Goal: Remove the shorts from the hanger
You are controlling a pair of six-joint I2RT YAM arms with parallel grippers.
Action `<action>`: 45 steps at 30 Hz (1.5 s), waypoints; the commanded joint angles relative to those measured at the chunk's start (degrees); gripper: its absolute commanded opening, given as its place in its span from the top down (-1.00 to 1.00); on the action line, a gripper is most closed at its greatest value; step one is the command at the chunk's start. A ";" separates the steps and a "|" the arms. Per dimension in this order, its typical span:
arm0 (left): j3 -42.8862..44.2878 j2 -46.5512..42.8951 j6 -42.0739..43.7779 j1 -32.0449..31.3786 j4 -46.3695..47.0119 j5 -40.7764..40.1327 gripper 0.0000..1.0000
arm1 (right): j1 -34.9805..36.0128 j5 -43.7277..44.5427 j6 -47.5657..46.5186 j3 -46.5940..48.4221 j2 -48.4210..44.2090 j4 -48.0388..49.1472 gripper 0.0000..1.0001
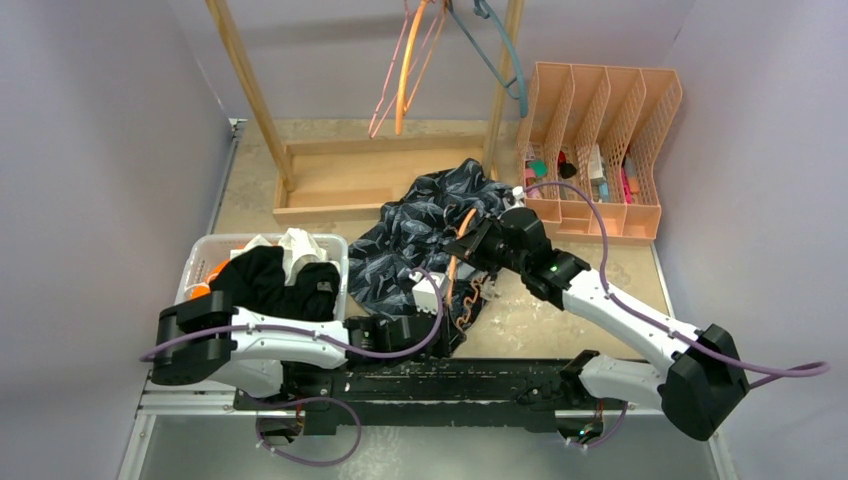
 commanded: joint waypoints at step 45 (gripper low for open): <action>4.08 -21.17 4.83 -0.30 -34.65 -6.08 1.00 | -0.46 31.23 -29.93 13.78 16.48 1.13 0.84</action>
